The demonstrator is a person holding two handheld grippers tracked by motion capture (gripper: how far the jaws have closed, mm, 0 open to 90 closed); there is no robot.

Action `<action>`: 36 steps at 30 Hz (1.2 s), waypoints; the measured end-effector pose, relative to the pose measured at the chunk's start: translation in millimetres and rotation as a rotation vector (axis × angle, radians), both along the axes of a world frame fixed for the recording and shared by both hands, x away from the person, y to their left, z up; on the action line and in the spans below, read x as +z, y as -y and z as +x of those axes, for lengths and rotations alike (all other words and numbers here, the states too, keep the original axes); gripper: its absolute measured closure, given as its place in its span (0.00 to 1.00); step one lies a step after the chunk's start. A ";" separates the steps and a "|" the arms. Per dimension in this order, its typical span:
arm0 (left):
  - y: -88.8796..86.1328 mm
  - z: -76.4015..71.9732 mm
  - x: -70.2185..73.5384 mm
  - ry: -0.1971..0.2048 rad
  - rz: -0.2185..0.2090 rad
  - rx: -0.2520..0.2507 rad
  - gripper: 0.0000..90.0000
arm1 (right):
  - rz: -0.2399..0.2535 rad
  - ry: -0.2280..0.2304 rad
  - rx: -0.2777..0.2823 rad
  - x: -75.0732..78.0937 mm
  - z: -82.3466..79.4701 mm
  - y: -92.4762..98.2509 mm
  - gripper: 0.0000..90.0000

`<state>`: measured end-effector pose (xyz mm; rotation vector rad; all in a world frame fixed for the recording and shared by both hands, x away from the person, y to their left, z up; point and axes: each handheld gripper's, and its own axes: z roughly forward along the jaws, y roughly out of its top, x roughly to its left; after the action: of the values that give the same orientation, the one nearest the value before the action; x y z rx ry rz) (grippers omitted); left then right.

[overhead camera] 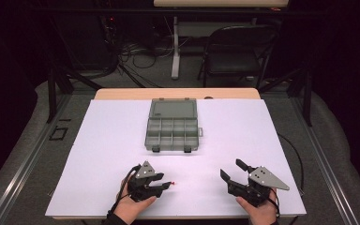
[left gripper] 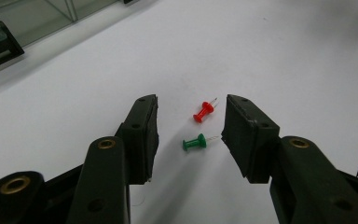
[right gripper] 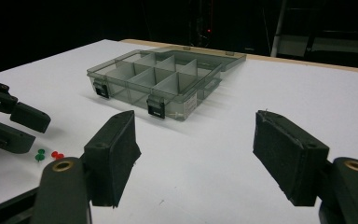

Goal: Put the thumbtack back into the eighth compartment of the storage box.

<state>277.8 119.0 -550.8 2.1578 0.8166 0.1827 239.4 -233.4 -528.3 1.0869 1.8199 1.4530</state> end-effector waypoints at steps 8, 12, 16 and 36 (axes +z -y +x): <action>0.3 0.5 -4.6 -0.006 0.010 -0.011 0.67 | 0.001 -0.001 0.001 -0.1 0.1 0.0 0.33; 1.3 0.3 -6.4 -0.008 0.015 -0.024 0.69 | 0.001 0.000 0.001 -0.1 0.2 0.1 0.33; 2.6 -0.4 -7.6 -0.011 0.017 -0.025 0.70 | 0.001 -0.005 0.002 -0.2 0.1 0.0 0.33; 6.6 -1.0 -10.1 0.003 0.063 -0.047 0.84 | 0.002 -0.010 0.004 -0.7 0.8 -0.1 0.33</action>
<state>276.8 112.5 -560.9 2.2328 0.7668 0.1898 240.2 -233.3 -529.0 1.0940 1.8284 1.4541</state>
